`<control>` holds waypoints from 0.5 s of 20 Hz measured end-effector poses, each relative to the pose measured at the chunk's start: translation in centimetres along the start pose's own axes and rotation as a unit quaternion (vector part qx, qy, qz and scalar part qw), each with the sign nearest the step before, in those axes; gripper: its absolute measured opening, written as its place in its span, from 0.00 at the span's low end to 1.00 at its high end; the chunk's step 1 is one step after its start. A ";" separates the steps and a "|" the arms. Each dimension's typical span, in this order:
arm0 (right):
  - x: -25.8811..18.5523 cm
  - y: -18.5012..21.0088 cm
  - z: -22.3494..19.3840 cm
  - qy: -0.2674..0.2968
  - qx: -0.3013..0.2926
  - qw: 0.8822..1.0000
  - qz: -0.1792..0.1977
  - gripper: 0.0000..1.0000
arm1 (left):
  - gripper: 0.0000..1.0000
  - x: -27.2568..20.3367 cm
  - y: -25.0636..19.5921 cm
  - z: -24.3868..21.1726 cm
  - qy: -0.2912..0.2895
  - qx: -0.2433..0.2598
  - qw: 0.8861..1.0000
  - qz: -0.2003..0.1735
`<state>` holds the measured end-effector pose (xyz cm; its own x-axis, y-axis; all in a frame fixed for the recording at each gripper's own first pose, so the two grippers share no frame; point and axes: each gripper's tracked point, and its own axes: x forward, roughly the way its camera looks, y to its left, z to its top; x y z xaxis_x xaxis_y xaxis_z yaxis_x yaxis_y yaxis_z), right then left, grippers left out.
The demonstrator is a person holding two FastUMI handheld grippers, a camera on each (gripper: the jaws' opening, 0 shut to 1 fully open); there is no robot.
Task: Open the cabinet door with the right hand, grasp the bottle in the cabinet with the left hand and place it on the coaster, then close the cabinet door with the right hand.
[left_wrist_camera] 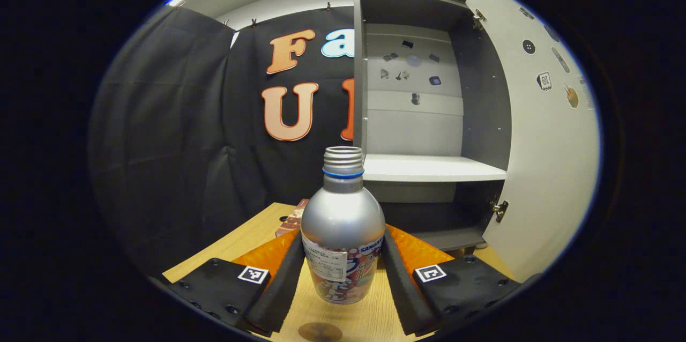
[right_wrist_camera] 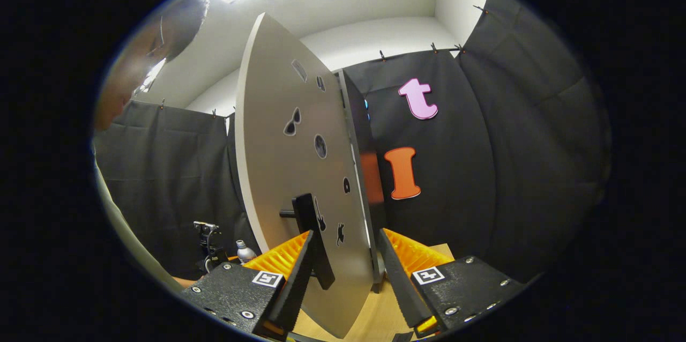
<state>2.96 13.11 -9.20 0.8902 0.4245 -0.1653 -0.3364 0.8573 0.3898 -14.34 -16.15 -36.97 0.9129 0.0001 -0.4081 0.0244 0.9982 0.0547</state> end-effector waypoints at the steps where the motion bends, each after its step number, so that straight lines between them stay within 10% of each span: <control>1: 0.0 0.1 -0.3 0.004 -0.001 1.000 0.005 0.73 | 0.86 -0.4 0.5 -1.1 0.007 -0.004 1.000 0.009; 10: -0.4 -0.7 -1.0 0.009 0.003 1.000 0.009 0.74 | 0.84 -2.9 4.8 -8.2 0.046 -0.029 0.996 0.074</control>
<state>2.56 12.66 -10.29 0.8785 0.4451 -0.1738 -0.3510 0.8478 0.3975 -20.23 -10.84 -42.96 0.8639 0.1497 -0.4809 -0.1336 0.9887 0.0679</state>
